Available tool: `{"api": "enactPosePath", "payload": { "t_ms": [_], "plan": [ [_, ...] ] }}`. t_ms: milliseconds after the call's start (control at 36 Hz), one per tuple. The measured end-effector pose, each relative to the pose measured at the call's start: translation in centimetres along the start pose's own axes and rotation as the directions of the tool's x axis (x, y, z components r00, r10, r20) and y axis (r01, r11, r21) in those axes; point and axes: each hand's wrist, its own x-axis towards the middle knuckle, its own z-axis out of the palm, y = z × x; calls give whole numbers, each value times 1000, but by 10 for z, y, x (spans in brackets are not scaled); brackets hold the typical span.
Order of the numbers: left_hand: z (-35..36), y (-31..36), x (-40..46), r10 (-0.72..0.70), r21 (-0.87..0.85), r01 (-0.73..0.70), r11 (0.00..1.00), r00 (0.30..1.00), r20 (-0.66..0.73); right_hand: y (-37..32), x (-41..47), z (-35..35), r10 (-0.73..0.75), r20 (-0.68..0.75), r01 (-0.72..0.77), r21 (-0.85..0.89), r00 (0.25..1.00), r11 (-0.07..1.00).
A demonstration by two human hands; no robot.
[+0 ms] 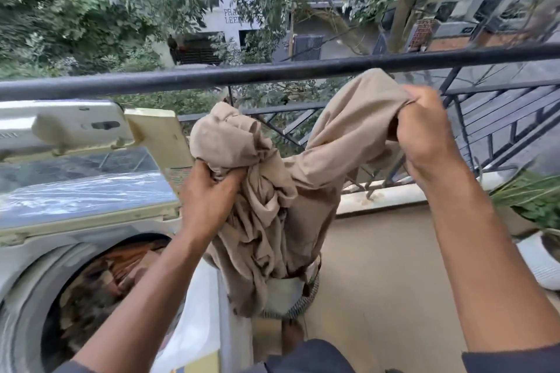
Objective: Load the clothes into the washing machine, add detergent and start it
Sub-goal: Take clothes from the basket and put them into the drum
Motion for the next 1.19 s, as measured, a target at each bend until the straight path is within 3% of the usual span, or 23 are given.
{"api": "enactPosePath", "payload": {
  "t_ms": [83,139,250,306,361,417,472,500,611,667,722,778,833,861,917,944,1000,1111,1194],
  "plan": [
    [-2,0,0,26,-106,-21,994,998,48,4,-11,13,18,101,-26,78,995,997],
    [-3,1,-3,55,-186,-24,982,985,162,8,-20,28,37,175,-51,75,984,996],
    [-2,-3,-11,174,-275,-39,961,855,488,10,-41,66,50,340,-76,64,939,995],
    [3,-6,-16,224,-235,-106,966,796,562,10,-51,81,42,435,-56,21,899,998],
    [10,-9,-21,243,-174,-178,969,829,504,9,-59,89,26,524,-2,-46,851,999],
    [17,-13,-24,232,-138,-195,971,908,350,9,-64,89,23,614,19,-61,789,998],
    [20,-16,-24,221,-120,-199,973,953,206,11,-65,83,24,686,-23,-10,727,1000],
    [19,-15,-25,222,-123,-203,971,961,167,14,-63,79,6,682,-39,34,731,999],
    [12,-9,-20,237,-113,-222,969,961,144,48,-50,66,33,384,-107,174,923,979],
    [5,-4,-16,232,-143,-211,967,961,149,85,-44,60,72,184,-76,18,980,997],
    [-3,6,-14,240,-179,-214,960,961,140,132,-37,52,84,142,-38,-301,986,953],
    [-9,16,-13,258,-198,-231,953,958,127,187,-34,50,275,269,-71,-584,923,809],
    [-14,25,-14,262,-215,-238,947,961,90,227,-39,54,587,349,-208,-705,731,678],
    [-16,29,-14,272,-229,-252,940,960,60,259,-41,60,671,399,-222,-733,625,643],
    [-21,41,-16,280,-257,-265,929,960,26,318,-46,72,719,498,-90,-790,485,607],
    [-25,43,-15,276,-269,-263,926,961,11,346,-50,81,719,518,-58,-792,463,608],
    [-32,49,-14,266,-305,-261,916,964,-25,316,-63,91,690,512,-75,-773,512,630],
    [-41,52,-11,249,-286,-242,927,969,-12,287,-67,103,614,386,-356,-558,689,750],
    [-42,41,-9,206,-240,-202,950,979,-8,284,-57,90,681,319,-438,-572,659,693]
  ]
}}
